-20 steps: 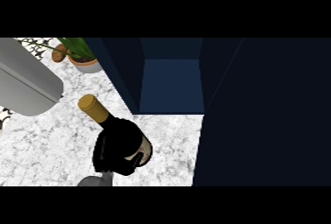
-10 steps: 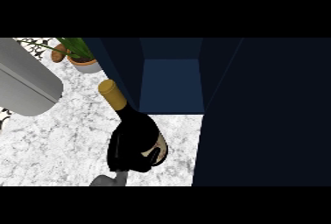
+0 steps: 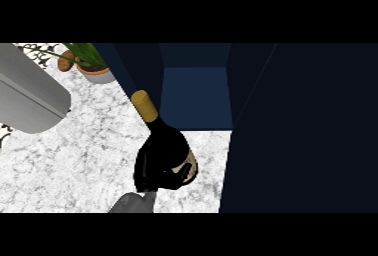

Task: Pick up the wine, place it into the cabinet and close the cabinet

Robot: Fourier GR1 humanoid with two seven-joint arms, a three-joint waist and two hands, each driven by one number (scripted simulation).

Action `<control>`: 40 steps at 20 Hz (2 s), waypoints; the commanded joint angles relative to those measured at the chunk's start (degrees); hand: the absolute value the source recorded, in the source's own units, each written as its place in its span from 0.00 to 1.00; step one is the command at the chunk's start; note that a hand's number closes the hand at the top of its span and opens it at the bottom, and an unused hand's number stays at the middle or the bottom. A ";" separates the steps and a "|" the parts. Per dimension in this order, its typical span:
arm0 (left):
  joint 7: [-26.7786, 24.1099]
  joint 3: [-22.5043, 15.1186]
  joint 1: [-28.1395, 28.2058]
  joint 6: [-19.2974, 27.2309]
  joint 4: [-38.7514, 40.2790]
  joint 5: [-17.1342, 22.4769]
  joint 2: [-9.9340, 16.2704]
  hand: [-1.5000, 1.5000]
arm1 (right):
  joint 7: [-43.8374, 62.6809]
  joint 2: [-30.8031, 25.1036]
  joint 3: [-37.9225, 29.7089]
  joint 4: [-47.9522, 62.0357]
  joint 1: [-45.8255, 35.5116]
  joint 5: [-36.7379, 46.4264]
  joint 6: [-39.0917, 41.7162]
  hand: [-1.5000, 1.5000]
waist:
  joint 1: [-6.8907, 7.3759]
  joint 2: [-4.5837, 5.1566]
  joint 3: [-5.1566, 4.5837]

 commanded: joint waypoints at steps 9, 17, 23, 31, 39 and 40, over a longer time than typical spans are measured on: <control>-3.61 0.64 -16.92 -0.13 14.28 8.53 -0.01 1.00 | -1.97 -1.84 -4.62 1.85 -0.36 -5.74 2.65 0.00 | -0.30 0.10 0.01; -3.92 -2.94 -23.94 3.48 19.17 16.41 -0.01 1.00 | -1.21 -1.93 -7.01 4.17 -4.41 -8.39 1.15 0.00 | -0.48 0.15 0.00; -6.50 -2.15 -29.08 3.03 24.97 20.68 -0.01 1.00 | -3.78 1.76 1.66 1.39 1.36 1.05 0.30 0.00 | -0.83 0.18 -0.02; -6.17 0.51 -36.52 1.33 32.37 21.62 -0.01 1.00 | -4.50 -0.84 -3.93 5.30 -2.54 -4.13 1.89 0.00 | -1.19 0.34 -0.01; -0.48 5.99 -46.21 -0.56 44.03 19.25 -0.01 1.00 | -2.31 -1.35 -4.05 2.59 -2.43 -5.16 1.25 0.00 | -1.52 0.52 -0.01; -1.22 4.36 -46.11 0.39 43.47 20.97 -0.01 1.00 | -5.85 -0.68 -2.18 2.77 0.56 -3.64 3.19 0.00 | -2.88 0.81 -0.01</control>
